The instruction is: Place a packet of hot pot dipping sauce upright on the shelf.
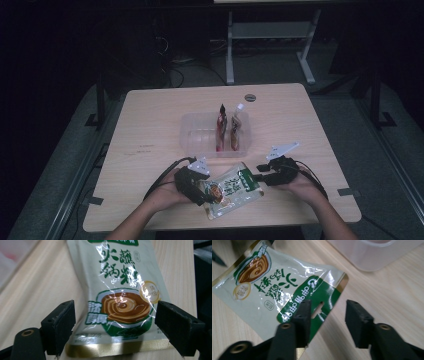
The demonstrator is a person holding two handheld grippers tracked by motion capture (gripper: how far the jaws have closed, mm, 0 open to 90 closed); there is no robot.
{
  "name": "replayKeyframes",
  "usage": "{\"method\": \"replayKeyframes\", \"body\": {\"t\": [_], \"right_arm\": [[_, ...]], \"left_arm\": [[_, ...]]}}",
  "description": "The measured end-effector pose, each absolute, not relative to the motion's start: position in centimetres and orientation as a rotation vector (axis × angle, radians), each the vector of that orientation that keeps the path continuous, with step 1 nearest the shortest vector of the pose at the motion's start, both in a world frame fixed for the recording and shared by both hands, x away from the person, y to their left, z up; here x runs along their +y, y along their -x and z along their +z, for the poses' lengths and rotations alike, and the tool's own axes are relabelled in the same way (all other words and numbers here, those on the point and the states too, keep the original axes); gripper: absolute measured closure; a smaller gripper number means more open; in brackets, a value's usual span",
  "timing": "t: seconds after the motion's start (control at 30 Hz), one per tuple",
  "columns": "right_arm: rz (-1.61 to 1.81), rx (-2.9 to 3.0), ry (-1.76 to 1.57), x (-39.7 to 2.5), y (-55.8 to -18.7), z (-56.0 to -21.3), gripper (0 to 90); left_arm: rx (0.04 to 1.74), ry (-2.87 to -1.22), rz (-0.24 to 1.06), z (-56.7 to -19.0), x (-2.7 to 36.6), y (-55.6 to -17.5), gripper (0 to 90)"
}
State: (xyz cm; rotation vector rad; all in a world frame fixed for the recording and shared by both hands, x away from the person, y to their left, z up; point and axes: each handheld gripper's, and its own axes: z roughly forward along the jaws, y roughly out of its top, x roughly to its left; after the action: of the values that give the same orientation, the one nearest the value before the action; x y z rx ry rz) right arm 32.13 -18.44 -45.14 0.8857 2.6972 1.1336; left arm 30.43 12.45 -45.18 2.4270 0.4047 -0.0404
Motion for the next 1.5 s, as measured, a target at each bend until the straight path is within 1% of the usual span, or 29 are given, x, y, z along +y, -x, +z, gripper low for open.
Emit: {"method": "replayKeyframes", "body": {"t": [0.2, 0.23, 0.27, 0.37, 0.4, 0.53, 0.6, 0.77, 0.87, 0.93, 1.07, 1.27, 1.5], "right_arm": [[1.144, 2.638, -0.921, -18.9, -32.4, -45.0, 40.3], [1.144, 2.638, -0.921, -18.9, -32.4, -45.0, 40.3], [1.144, 2.638, -0.939, -19.0, -32.4, -45.1, 38.5], [1.144, 2.632, -0.94, -19.0, -32.4, -45.1, 37.3], [1.144, 2.63, -0.94, -19.0, -32.4, -45.1, 37.0], [1.159, 2.616, -0.96, -19.2, -32.5, -45.2, 36.1], [1.171, 2.608, -0.966, -19.3, -32.6, -45.2, 35.9], [1.194, 2.612, -0.977, -19.4, -32.7, -45.2, 35.5], [1.203, 2.618, -0.972, -19.4, -32.6, -45.2, 35.4], [1.209, 2.62, -0.968, -19.3, -32.6, -45.2, 34.9], [1.248, 2.632, -0.963, -19.4, -32.6, -45.1, 35.5], [1.351, 2.643, -0.974, -19.7, -32.5, -44.7, 32.4], [1.5, 2.66, -0.902, -19.1, -32.7, -44.2, 30.0]], "left_arm": [[0.386, -2.458, 0.003, -46.0, 11.4, -30.3, 16.5], [0.386, -2.458, 0.003, -46.0, 11.4, -30.3, 18.9], [0.391, -2.446, 0.002, -46.1, 11.4, -30.3, 18.9], [0.386, -2.438, 0.024, -46.1, 11.4, -30.2, 25.7], [0.379, -2.43, 0.036, -46.1, 11.5, -30.2, 29.3], [0.391, -2.413, 0.085, -46.1, 11.5, -30.4, 52.5], [0.392, -2.413, 0.083, -46.1, 11.5, -30.5, 60.0], [0.416, -2.408, 0.034, -46.0, 11.3, -31.0, 83.9], [0.411, -2.409, 0.028, -45.8, 11.2, -31.0, 88.4], [0.417, -2.399, 0.014, -45.7, 11.3, -31.1, 89.6], [0.411, -2.365, 0.013, -45.0, 11.7, -31.2, 90.0], [0.392, -2.282, 0.074, -42.7, 13.1, -31.1, 90.0], [0.348, -2.211, 0.134, -41.0, 14.6, -30.4, 90.0]]}}
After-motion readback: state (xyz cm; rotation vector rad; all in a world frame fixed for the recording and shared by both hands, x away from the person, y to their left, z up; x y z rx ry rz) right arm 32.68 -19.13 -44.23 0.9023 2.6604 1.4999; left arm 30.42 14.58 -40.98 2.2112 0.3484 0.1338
